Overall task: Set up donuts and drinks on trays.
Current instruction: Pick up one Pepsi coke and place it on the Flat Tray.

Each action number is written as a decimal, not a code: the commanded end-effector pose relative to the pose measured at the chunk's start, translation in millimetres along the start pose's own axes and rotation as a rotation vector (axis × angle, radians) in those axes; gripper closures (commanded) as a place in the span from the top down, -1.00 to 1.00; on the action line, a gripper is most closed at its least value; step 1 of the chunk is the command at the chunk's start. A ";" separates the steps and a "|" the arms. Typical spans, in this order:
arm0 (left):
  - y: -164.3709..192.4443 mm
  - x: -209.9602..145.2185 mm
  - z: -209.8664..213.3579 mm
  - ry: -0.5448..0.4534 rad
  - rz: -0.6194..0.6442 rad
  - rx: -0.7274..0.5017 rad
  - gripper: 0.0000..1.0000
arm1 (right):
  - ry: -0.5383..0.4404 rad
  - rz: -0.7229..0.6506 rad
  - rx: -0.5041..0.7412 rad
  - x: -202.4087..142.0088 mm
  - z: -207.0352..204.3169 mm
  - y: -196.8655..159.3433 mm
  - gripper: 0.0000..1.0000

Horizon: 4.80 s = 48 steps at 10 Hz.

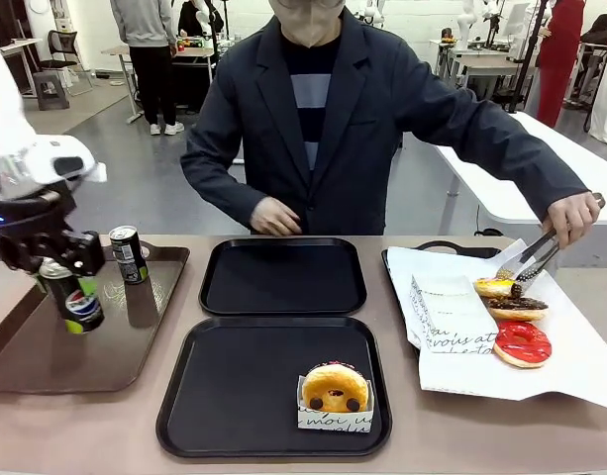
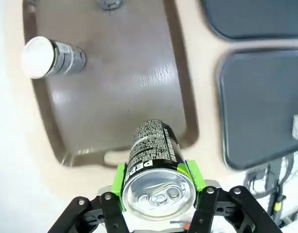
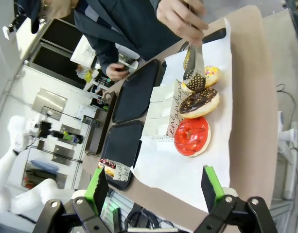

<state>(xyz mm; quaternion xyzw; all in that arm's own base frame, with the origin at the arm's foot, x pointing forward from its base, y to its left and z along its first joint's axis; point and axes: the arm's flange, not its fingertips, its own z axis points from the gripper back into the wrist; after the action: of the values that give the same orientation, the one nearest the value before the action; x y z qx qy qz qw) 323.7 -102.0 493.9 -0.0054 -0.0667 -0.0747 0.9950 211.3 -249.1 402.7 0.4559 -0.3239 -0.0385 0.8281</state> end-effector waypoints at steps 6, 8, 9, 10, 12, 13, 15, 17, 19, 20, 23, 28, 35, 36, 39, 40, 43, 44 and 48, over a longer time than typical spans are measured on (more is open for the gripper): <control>-5.0 -48.1 50.8 -0.052 -0.070 -0.008 -1.00 | -0.027 0.018 0.021 2.7 -0.1 -0.8 1.00; -5.0 -48.1 50.8 -0.052 -0.070 -0.008 -1.00 | -0.027 0.018 0.021 2.7 -0.1 -0.8 1.00; -5.0 -48.1 50.8 -0.052 -0.070 -0.008 -1.00 | -0.027 0.018 0.021 2.7 -0.1 -0.8 1.00; -3.9 -51.5 45.5 -0.034 -0.074 -0.005 0.17 | -0.027 0.018 0.021 2.7 -0.1 -0.8 1.00; -56.0 -50.7 34.0 -0.047 -0.189 -0.057 0.17 | -0.027 0.018 0.021 2.7 -0.1 -0.8 1.00; -85.4 -50.6 26.1 -0.045 -0.240 -0.069 0.17 | -0.027 0.018 0.021 2.7 -0.1 -0.8 1.00; -142.6 -53.1 9.3 -0.046 -0.339 -0.077 0.17 | -0.027 0.018 0.021 2.7 -0.1 -0.8 1.00; -190.4 -49.8 -3.2 -0.083 -0.409 -0.123 0.17 | -0.027 0.018 0.021 2.7 -0.1 -0.8 1.00; -226.3 -42.2 -25.0 -0.068 -0.453 -0.088 0.17 | -0.027 0.018 0.021 2.7 -0.1 -0.8 1.00; -239.6 -32.5 -41.8 -0.071 -0.465 -0.064 0.17 | -0.027 0.018 0.021 2.7 -0.1 -0.8 1.00; -244.5 -16.6 -83.2 -0.015 -0.479 -0.067 0.17 | -0.027 0.018 0.021 2.7 -0.1 -0.8 1.00; -235.3 -27.6 -117.6 -0.021 -0.570 -0.047 0.17 | -0.027 0.018 0.021 2.7 -0.1 -0.8 1.00; -222.4 -46.4 -56.3 -0.093 -0.581 -0.010 1.00 | -0.027 0.018 0.021 2.7 -0.1 -0.8 1.00; -214.8 -53.3 -38.3 -0.095 -0.580 -0.018 1.00 | -0.027 0.018 0.021 2.7 -0.1 -0.8 1.00; -173.1 -77.4 2.6 -0.120 -0.609 0.015 1.00 | -0.027 0.018 0.021 2.7 -0.1 -0.8 1.00; -156.2 -82.4 8.9 -0.130 -0.601 0.021 1.00 | -0.027 0.018 0.021 2.7 -0.1 -0.8 1.00; -100.1 -80.0 10.6 -0.135 -0.538 0.066 1.00 | -0.027 0.018 0.021 2.7 -0.1 -0.8 1.00; -82.0 -75.8 6.4 -0.123 -0.500 0.042 1.00 | -0.027 0.018 0.021 2.7 -0.1 -0.8 1.00; 30.5 -79.7 -56.0 -0.049 -0.381 -0.076 1.00 | -0.027 0.018 0.021 2.7 -0.1 -0.8 1.00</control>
<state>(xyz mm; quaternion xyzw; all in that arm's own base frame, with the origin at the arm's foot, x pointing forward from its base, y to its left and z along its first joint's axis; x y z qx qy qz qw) 291.0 -117.0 508.2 -0.0188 -0.0968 -0.2721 0.9572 210.4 -250.2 403.8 0.4546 -0.3244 -0.0391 0.8286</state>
